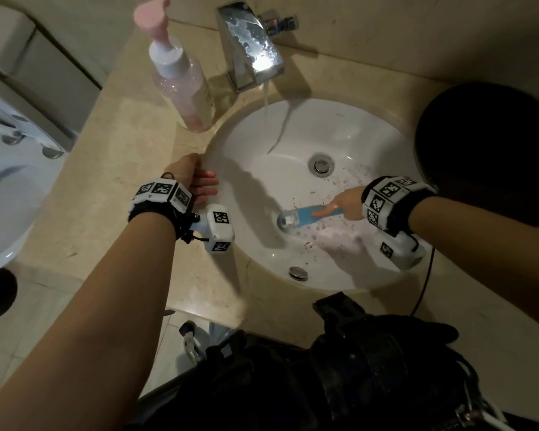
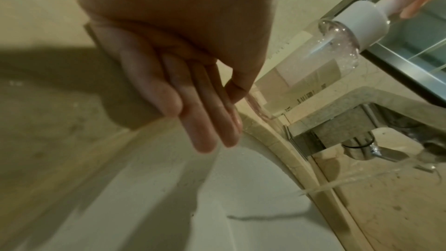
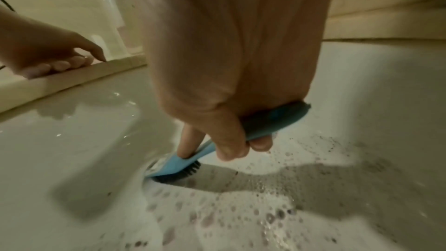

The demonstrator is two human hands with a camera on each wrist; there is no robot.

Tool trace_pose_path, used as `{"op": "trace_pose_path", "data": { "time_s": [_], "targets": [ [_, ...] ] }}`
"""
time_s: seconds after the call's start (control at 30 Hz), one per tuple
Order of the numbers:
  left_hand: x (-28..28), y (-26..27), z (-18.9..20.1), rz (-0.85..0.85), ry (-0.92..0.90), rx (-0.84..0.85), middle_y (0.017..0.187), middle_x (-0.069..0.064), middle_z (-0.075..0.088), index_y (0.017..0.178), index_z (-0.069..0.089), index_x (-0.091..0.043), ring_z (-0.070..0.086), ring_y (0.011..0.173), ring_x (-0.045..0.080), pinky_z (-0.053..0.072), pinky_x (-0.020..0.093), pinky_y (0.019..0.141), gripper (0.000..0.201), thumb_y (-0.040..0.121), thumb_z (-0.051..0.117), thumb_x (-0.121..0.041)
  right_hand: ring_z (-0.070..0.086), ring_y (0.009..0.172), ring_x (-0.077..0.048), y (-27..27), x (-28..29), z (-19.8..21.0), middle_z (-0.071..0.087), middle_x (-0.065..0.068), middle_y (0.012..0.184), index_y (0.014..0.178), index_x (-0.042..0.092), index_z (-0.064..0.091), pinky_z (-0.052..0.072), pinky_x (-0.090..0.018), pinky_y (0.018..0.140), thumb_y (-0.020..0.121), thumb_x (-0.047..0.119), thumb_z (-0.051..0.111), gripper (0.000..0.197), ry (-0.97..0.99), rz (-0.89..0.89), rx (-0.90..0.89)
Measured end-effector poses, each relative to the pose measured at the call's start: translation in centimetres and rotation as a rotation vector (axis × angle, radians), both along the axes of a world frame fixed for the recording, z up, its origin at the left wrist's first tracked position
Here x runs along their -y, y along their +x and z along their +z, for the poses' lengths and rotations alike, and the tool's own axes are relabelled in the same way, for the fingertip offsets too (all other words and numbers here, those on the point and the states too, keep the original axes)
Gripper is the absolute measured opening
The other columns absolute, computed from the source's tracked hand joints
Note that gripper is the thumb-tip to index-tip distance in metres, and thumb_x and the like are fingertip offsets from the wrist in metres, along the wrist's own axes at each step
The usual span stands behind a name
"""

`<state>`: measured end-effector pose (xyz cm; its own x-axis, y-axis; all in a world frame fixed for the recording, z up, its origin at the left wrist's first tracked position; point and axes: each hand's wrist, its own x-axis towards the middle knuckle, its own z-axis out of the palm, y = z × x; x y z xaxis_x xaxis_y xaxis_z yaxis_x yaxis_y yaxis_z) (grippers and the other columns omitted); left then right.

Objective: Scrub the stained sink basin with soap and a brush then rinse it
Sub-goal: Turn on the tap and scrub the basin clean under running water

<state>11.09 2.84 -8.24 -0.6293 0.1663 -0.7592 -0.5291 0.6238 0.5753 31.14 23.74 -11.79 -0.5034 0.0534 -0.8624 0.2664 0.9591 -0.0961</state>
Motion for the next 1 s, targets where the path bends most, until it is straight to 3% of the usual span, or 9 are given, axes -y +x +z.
{"op": "trace_pose_path", "data": {
  "time_s": [0.23, 0.33, 0.43, 0.57, 0.63, 0.73, 0.83, 0.93, 1.0],
  "targets": [
    [-0.2, 0.1, 0.2, 0.004, 0.022, 0.035, 0.035, -0.004, 0.058, 0.066, 0.053, -0.012, 0.050, 0.044, 0.012, 0.032, 0.018, 0.044, 0.038, 0.093, 0.034, -0.032, 0.032, 0.054, -0.008, -0.1, 0.9, 1.4, 0.047, 0.004, 0.080, 0.135, 0.049, 0.040, 0.030, -0.014, 0.043, 0.092, -0.002, 0.036, 0.067, -0.089, -0.020, 0.145],
    [-0.1, 0.1, 0.2, 0.011, 0.039, 0.031, 0.036, -0.003, 0.059, 0.066, 0.054, -0.010, 0.051, 0.050, 0.015, 0.032, 0.020, 0.047, 0.038, 0.092, 0.036, -0.032, 0.030, 0.051, -0.008, -0.2, 2.0, 1.5, 0.037, 0.004, 0.067, 0.144, 0.027, 0.036, 0.030, -0.011, 0.031, 0.097, 0.000, 0.033, 0.054, 0.078, -0.033, 0.056],
    [0.1, 0.1, 0.1, 0.002, 0.038, 0.027, 0.038, -0.003, 0.061, 0.067, 0.056, -0.011, 0.053, 0.052, 0.016, 0.034, 0.020, 0.049, 0.037, 0.090, 0.036, -0.033, 0.030, 0.051, -0.009, -0.6, 1.6, 1.3, 0.033, 0.002, 0.066, 0.151, 0.024, 0.015, 0.029, -0.014, 0.038, 0.098, 0.002, 0.034, 0.061, 0.155, -0.078, -0.053],
    [0.1, 0.1, 0.0, -0.013, 0.034, 0.028, 0.039, -0.004, 0.061, 0.068, 0.056, -0.012, 0.053, 0.054, 0.015, 0.034, 0.021, 0.050, 0.037, 0.091, 0.035, -0.032, 0.051, 0.069, -0.020, -0.4, 1.3, 1.3, 0.057, -0.008, 0.099, 0.142, 0.034, 0.041, 0.046, -0.016, 0.062, 0.096, -0.001, 0.032, 0.058, -0.082, -0.094, 0.037],
    [0.0, 0.1, 0.0, -0.021, 0.031, 0.034, 0.037, -0.004, 0.060, 0.068, 0.055, -0.012, 0.052, 0.055, 0.015, 0.034, 0.022, 0.051, 0.038, 0.092, 0.033, -0.030, 0.044, 0.065, -0.014, 0.2, 2.2, 1.4, 0.055, 0.003, 0.088, 0.139, 0.041, 0.042, 0.041, -0.015, 0.055, 0.092, -0.007, 0.028, 0.069, -0.102, -0.102, 0.069],
    [-0.1, 0.1, 0.2, -0.029, 0.026, 0.038, 0.035, -0.004, 0.058, 0.068, 0.054, -0.012, 0.051, 0.056, 0.015, 0.033, 0.023, 0.052, 0.039, 0.093, 0.032, -0.030, 0.032, 0.054, -0.009, 0.6, 2.4, 2.1, 0.037, 0.009, 0.071, 0.145, 0.033, 0.034, 0.033, -0.011, 0.036, 0.098, 0.000, 0.033, 0.057, 0.020, -0.132, 0.047],
    [0.0, 0.1, 0.1, -0.033, 0.023, 0.031, 0.036, -0.005, 0.060, 0.069, 0.055, -0.012, 0.054, 0.058, 0.016, 0.036, 0.022, 0.056, 0.038, 0.093, 0.033, -0.032, 0.031, 0.053, -0.009, 0.3, 1.2, 2.3, 0.037, 0.004, 0.071, 0.151, 0.027, 0.018, 0.030, -0.017, 0.044, 0.098, 0.002, 0.034, 0.061, 0.144, -0.195, -0.001],
    [0.1, 0.0, 0.0, -0.027, 0.025, 0.026, 0.037, -0.005, 0.061, 0.070, 0.056, -0.011, 0.055, 0.059, 0.016, 0.037, 0.023, 0.058, 0.038, 0.092, 0.034, -0.033, 0.032, 0.056, -0.006, -0.1, 1.1, 2.5, 0.045, 0.001, 0.090, 0.147, 0.028, 0.032, 0.032, -0.014, 0.050, 0.099, 0.004, 0.034, 0.053, 0.017, -0.193, -0.039],
    [0.1, 0.1, 0.0, -0.027, 0.025, 0.024, 0.038, -0.005, 0.061, 0.070, 0.056, -0.011, 0.056, 0.058, 0.016, 0.037, 0.023, 0.058, 0.039, 0.092, 0.034, -0.034, 0.034, 0.059, 0.000, -0.1, 2.0, 2.4, 0.050, 0.006, 0.091, 0.142, 0.027, 0.041, 0.038, -0.002, 0.055, 0.100, 0.004, 0.032, 0.049, -0.108, -0.198, -0.063]
  ]
}}
